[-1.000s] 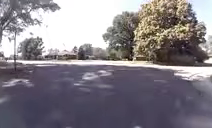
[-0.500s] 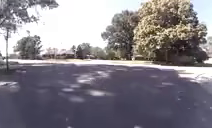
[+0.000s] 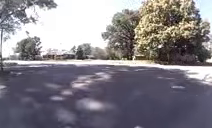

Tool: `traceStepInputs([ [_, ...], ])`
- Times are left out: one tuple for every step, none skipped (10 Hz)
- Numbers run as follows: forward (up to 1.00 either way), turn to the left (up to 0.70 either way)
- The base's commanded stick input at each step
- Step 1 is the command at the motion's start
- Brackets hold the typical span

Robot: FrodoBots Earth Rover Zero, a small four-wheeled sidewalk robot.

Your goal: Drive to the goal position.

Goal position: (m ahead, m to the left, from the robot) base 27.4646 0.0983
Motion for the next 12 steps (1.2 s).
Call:
traceStepInputs([
  [1.00, 0.00],
  [1.00, 0.00],
  [1.00, 0.00],
  [1.00, 0.00],
  [1.00, 0.00],
  [1.00, 0.00],
  [1.00, 0.34],
  [1.00, 0.40],
  [1.00, 0.40],
  [1.00, 0.21],
  [1.00, 0.00],
  [1.00, 0.00],
])
